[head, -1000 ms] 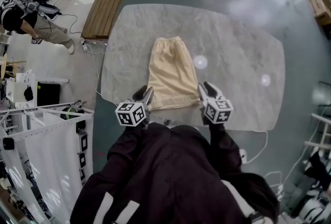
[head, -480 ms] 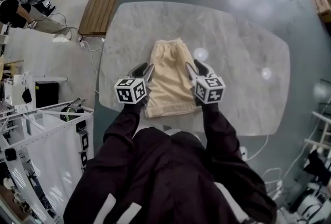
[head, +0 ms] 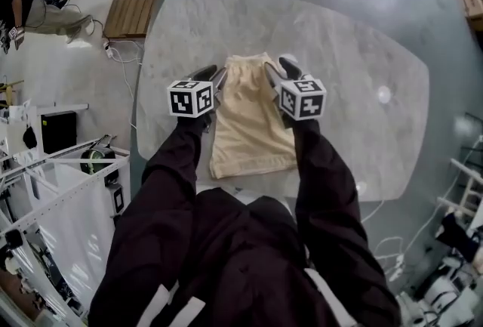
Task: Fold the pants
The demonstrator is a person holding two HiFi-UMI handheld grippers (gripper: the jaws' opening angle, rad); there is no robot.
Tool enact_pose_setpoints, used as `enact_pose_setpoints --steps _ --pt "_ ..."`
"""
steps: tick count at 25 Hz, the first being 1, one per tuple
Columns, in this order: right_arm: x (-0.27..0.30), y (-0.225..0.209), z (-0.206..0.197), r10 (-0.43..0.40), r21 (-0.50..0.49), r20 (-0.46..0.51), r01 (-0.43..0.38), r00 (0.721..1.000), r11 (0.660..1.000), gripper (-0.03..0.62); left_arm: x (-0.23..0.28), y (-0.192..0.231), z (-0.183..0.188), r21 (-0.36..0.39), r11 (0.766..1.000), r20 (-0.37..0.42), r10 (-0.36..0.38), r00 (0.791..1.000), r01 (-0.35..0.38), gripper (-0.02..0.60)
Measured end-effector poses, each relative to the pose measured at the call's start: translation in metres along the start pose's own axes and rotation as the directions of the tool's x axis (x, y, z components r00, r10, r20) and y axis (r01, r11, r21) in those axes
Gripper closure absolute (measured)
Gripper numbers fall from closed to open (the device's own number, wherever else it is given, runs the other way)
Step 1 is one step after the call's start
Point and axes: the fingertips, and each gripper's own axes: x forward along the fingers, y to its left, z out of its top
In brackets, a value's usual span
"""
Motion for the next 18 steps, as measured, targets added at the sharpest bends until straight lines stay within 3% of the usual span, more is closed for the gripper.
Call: enact_pose_setpoints --steps 7,11,18 --pt "0.032 -0.014 -0.019 0.014 -0.03 -0.133 -0.018 0.991 0.999 0.433 0.032 0.006 0.003 -0.01 0.998 -0.082 -0.067 0.994 0.066 0.471" --pt "0.047 -0.014 -0.039 0.067 -0.088 -0.231 -0.089 0.971 0.992 0.433 0.043 0.008 -0.005 0.025 0.994 -0.144 -0.098 0.985 0.103 0.471" --pt "0.061 -0.016 -0.053 0.04 -0.228 -0.339 -0.123 0.94 0.966 0.433 0.056 0.006 -0.01 0.104 0.982 -0.216 -0.133 0.967 0.158 0.471"
